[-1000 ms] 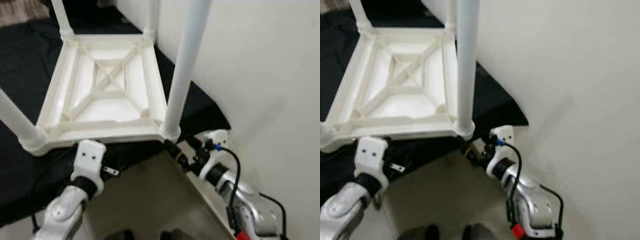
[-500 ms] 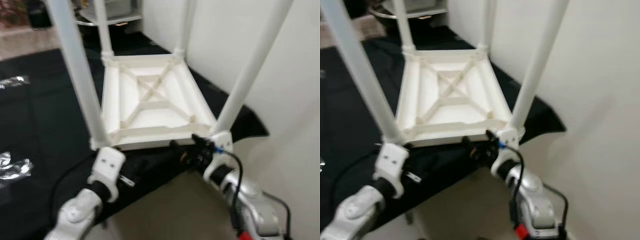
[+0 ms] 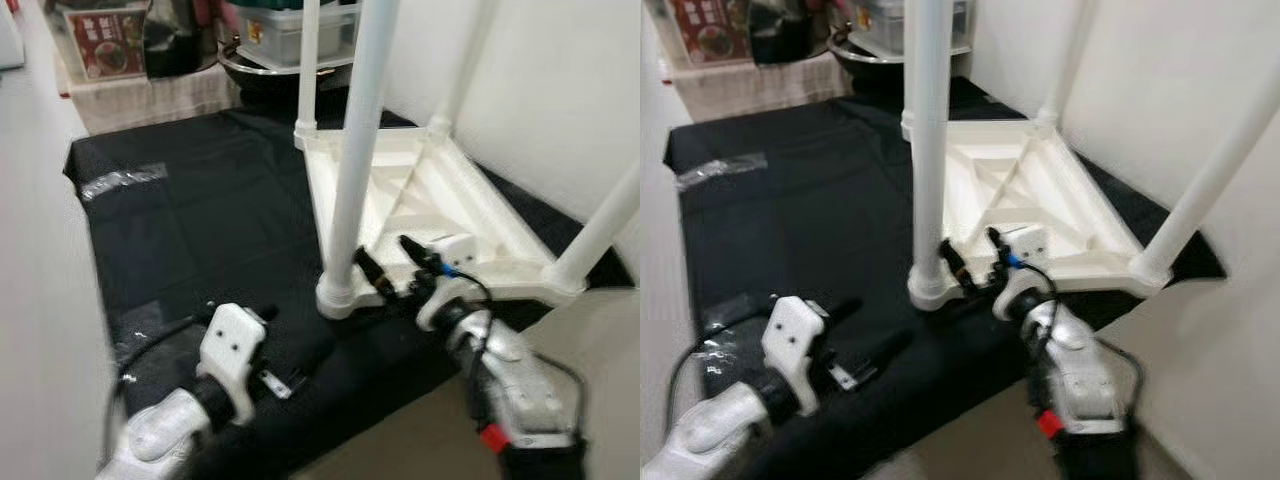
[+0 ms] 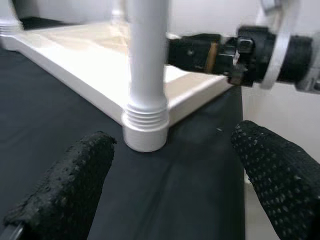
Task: Building children table
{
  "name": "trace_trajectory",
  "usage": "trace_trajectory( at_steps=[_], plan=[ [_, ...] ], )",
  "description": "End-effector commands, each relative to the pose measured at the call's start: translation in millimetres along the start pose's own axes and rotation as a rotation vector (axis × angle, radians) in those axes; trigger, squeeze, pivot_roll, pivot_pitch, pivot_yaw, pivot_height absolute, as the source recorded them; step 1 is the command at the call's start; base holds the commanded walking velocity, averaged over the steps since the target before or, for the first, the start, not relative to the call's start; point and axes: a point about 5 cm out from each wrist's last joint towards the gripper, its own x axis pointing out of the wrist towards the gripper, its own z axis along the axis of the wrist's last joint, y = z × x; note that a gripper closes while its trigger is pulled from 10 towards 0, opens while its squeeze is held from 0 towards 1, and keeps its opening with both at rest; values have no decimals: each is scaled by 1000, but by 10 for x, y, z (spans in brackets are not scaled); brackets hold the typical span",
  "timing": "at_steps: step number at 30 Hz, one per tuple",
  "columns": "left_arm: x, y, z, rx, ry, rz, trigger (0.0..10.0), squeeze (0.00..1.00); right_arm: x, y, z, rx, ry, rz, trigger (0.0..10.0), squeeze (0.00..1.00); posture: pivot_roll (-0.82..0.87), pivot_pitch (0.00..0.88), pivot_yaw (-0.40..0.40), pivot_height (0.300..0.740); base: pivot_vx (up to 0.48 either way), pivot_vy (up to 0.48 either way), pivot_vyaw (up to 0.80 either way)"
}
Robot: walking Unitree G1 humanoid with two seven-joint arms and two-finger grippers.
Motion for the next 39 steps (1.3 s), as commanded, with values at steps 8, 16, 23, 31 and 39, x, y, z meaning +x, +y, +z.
trace_trajectory(
  at_steps=[8,16,23,31,39],
  plan=[
    [-173,145,-49,-30,11,73,10000,0,-28,-240,287,-97,-92,113,10000,0,46,131,-67,740,0,0,0],
    [-245,96,-201,-81,59,99,10000,0,-94,-601,580,-223,-110,97,10000,0,42,147,-73,740,0,0,0],
    [-260,182,-201,-81,45,162,10000,0,-129,-713,697,-274,-115,116,10000,0,42,150,-71,740,0,0,0],
    [-296,452,-250,-39,34,366,10000,0,-286,-215,1282,-3,-383,662,10000,0,40,146,-66,740,0,0,0],
    [-170,310,-124,-47,-43,277,10000,0,-22,-83,1332,-121,-369,732,10000,0,50,145,-68,740,0,0,0]
  ],
)
